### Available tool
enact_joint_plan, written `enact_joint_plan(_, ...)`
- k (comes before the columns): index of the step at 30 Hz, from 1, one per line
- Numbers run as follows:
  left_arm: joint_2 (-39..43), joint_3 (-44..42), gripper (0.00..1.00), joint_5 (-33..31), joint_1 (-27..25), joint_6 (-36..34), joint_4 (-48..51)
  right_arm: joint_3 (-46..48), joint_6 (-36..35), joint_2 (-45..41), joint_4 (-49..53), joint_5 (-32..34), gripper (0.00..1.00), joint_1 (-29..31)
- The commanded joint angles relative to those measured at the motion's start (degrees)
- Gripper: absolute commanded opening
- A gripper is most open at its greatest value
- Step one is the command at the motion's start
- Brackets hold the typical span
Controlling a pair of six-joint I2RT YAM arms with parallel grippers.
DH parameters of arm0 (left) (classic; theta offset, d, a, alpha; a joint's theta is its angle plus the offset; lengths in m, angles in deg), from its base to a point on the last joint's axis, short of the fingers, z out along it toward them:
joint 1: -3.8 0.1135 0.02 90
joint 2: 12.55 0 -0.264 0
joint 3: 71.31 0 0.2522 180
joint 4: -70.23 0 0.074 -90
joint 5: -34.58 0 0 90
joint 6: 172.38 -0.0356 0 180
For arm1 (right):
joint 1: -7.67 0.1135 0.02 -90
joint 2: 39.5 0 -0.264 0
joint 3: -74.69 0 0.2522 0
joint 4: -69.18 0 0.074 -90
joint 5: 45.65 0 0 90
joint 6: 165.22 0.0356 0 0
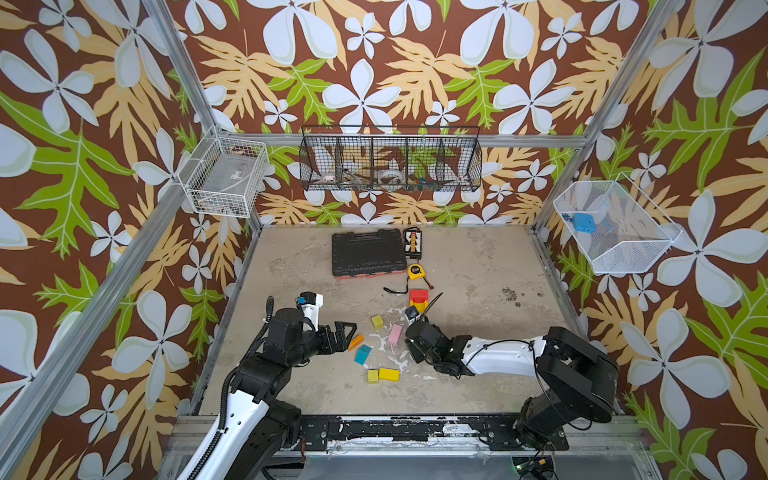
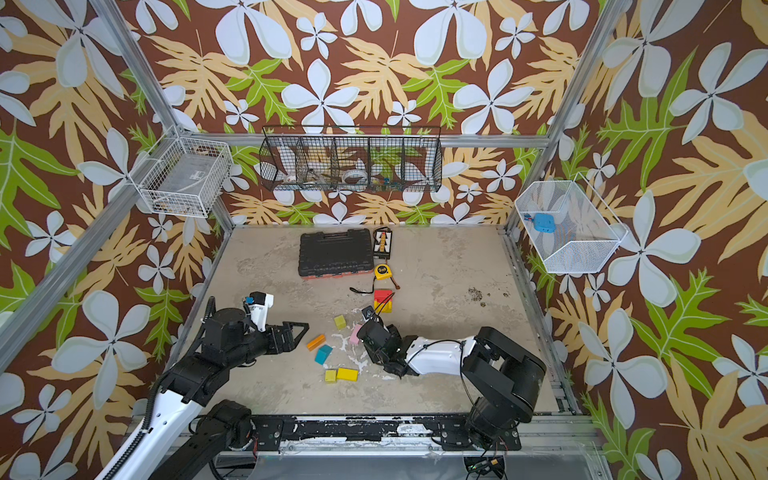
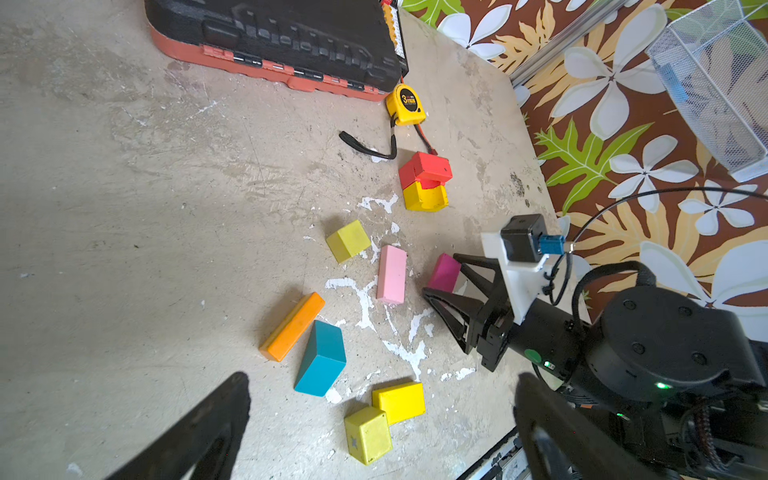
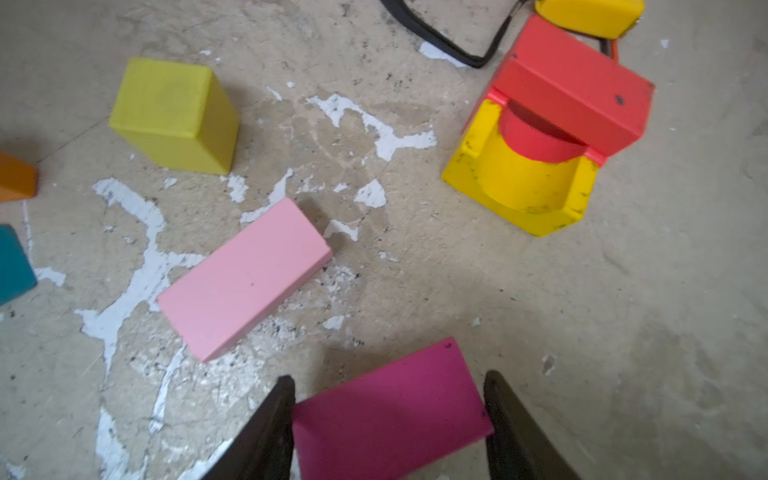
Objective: Build the wood block tower
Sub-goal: 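Lift the magenta block and carry it toward the stack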
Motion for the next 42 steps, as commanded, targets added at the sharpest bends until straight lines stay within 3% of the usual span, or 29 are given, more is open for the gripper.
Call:
enact_joint_plan(1, 0.1, 0.1, 1.0, -0.8, 0.0, 0.6, -1.1, -3.8, 8.0, 1.0, 12.1, 6.2, 0.36, 0.0)
enact_joint_plan(7, 0.1, 0.1, 1.0, -0.7, 0.0, 0.6, -1.0, -10.9, 18.1, 2.3, 31.6, 16.3, 0.33, 0.0)
enact_joint_plan(15, -0.4, 0.1, 1.0, -0.5, -0.1, 0.4, -1.1, -19.4, 16.2, -0.6, 42.9, 20.1, 0.33, 0.0)
enact_joint_plan(22, -0.9, 0.2, 1.0, -0.5, -0.1, 0.4, -1.0, -32.9, 20.3, 5.7, 59.2, 29.0, 0.34, -1.5)
enact_joint_plan(36, -0.5, 0.2, 1.0, -0.4, -0.1, 0.3, -1.0, -28.3, 15.1, 0.8, 53.2, 26.4, 0.34, -6.9)
enact_joint_plan(42, -0.4, 0.2, 1.0, -0.4, -0.1, 0.3, -1.0, -18.7, 10.2, -7.7, 41.8, 18.9, 0.32, -13.4)
